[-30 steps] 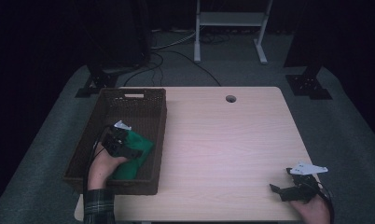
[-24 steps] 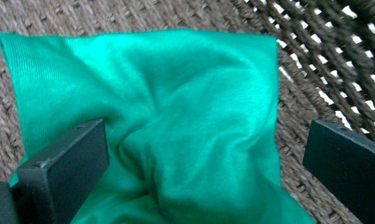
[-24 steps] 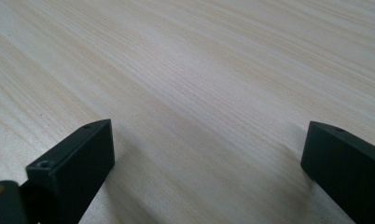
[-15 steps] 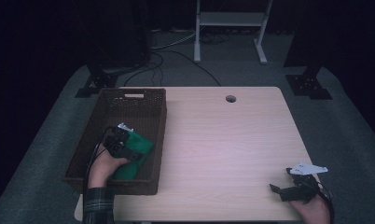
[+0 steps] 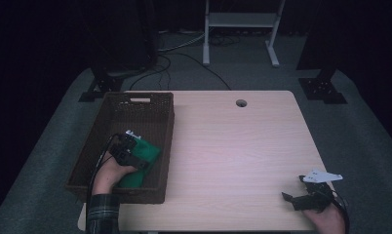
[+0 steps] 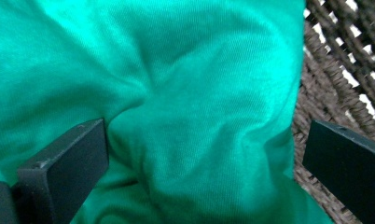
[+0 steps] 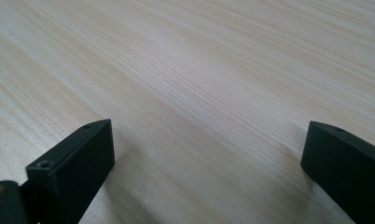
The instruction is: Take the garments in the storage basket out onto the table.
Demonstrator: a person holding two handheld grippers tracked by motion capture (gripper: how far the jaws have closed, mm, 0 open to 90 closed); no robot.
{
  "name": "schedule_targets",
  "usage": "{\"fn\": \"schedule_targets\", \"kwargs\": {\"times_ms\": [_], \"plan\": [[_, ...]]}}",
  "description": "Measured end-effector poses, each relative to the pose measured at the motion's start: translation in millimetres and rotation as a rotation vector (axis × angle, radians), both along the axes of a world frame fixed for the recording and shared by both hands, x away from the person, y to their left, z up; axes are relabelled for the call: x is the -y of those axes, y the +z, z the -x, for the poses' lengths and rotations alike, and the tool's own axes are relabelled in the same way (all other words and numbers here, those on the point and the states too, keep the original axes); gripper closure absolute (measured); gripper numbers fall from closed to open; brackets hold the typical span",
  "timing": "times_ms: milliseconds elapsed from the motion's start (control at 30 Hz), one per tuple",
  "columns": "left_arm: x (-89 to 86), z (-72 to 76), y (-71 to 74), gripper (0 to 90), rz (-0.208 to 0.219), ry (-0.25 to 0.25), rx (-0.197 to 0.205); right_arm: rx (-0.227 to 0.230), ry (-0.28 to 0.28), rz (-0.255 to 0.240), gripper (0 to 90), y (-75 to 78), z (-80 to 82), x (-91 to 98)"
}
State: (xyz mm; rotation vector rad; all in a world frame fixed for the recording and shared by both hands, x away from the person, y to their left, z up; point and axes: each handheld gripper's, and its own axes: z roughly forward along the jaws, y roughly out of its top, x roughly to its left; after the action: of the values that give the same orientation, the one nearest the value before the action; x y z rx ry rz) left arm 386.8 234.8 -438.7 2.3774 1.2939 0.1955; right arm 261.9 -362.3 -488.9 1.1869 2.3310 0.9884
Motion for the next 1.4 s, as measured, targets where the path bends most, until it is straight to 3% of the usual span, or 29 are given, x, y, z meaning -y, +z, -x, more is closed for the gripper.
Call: {"fn": "schedule_targets", "kwargs": {"times_ms": [167, 300, 567, 667, 900, 1000, 1067, 1133, 1400], "plan": [[3.0, 0.5, -2.6, 0.0, -0.037, -0.01, 0.003, 0.0, 0.001, 0.0, 1.4, 0.0, 0.0, 0.0], [8.1, 3.0, -5.5, 0.0, -0.106, -0.037, 0.017, 0.0, 0.001, 0.0, 1.4, 0.0, 0.0, 0.1], [9.5, 3.1, -6.6, 0.0, -0.12, -0.042, 0.016, 0.0, 0.0, 0.0, 1.4, 0.0, 0.0, 0.0], [9.0, 2.9, -6.2, 0.0, -0.126, -0.035, -0.001, 0.0, 0.001, 0.0, 1.4, 0.0, 0.0, 0.1], [6.9, 4.2, -1.4, 18.3, -0.108, -0.032, -0.035, 0.0, 0.001, 0.001, 1.4, 0.0, 0.0, 0.1], [6.3, 5.0, 1.8, 31.1, -0.089, -0.035, -0.045, 0.0, 0.0, 0.001, 1.4, 0.0, 0.0, 0.0], [6.2, 5.7, 4.1, 44.7, -0.097, -0.036, -0.044, 0.0, 0.0, 0.0, 1.4, 0.0, 0.0, 0.0], [6.4, 6.0, 5.6, 51.1, -0.094, -0.039, -0.052, 0.0, 0.0, 0.0, 1.4, 0.0, 0.0, 0.0], [7.4, 7.3, 10.6, 58.9, -0.103, -0.046, -0.047, 0.0, 0.001, 0.001, 1.4, 0.0, 0.0, 0.0]]}}
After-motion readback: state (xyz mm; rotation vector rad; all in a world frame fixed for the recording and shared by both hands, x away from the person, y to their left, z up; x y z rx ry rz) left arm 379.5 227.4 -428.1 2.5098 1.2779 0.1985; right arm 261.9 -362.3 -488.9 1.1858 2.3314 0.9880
